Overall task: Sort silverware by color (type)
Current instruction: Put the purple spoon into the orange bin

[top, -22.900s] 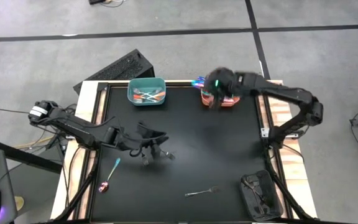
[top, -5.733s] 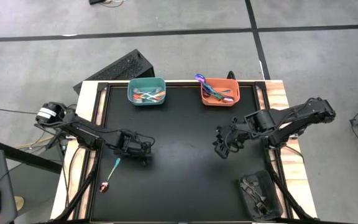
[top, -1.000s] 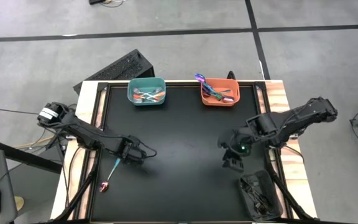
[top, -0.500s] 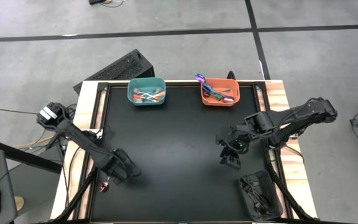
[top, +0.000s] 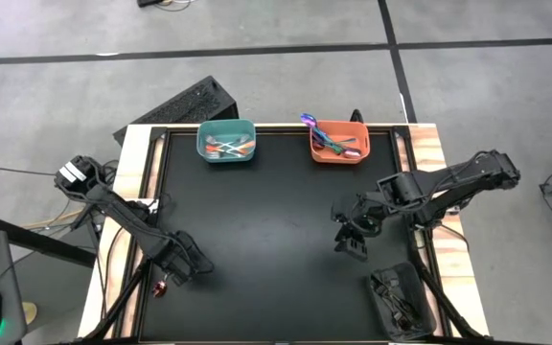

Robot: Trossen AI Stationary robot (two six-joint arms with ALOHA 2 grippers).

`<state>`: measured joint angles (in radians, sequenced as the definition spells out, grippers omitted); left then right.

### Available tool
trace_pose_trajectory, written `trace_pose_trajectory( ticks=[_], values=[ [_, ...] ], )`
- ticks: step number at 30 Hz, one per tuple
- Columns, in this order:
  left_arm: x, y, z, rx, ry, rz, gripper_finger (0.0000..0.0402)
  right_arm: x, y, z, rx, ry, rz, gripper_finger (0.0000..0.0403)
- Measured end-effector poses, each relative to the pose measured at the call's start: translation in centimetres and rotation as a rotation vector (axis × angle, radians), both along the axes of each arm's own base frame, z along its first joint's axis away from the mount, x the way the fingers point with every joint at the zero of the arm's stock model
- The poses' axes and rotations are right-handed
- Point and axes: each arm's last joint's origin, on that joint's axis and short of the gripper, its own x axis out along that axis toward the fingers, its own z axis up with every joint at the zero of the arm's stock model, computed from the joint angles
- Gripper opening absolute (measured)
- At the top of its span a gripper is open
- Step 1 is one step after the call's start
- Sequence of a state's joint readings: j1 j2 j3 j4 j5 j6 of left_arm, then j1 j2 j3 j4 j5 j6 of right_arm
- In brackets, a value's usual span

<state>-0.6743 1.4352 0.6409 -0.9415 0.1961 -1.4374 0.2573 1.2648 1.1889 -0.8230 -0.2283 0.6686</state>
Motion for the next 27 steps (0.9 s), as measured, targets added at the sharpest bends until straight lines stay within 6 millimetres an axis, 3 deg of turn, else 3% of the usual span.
trace_pose_trajectory(
  ticks=[7, 12, 19, 27],
  values=[
    [0.8, -0.5, 1.7, 0.001, 0.028, 0.022, 0.0091, 0.0, 0.0, 0.0, 0.004, 0.001, -0.010, 0.0181],
    [1.4, -0.9, 2.5, -0.019, -0.002, 0.051, 0.0121, 0.1, -0.3, 0.0, 0.000, -0.003, -0.018, 0.0181],
    [0.7, -0.8, 1.0, -0.015, 0.007, 0.132, 0.0163, 0.2, -0.6, 0.0, 0.000, -0.003, -0.029, 0.0181],
    [0.2, -0.8, -0.4, -0.079, -0.006, 0.135, 0.0141, 0.0, 0.0, 0.0, 0.003, 0.000, -0.012, 0.0181]
  ],
)
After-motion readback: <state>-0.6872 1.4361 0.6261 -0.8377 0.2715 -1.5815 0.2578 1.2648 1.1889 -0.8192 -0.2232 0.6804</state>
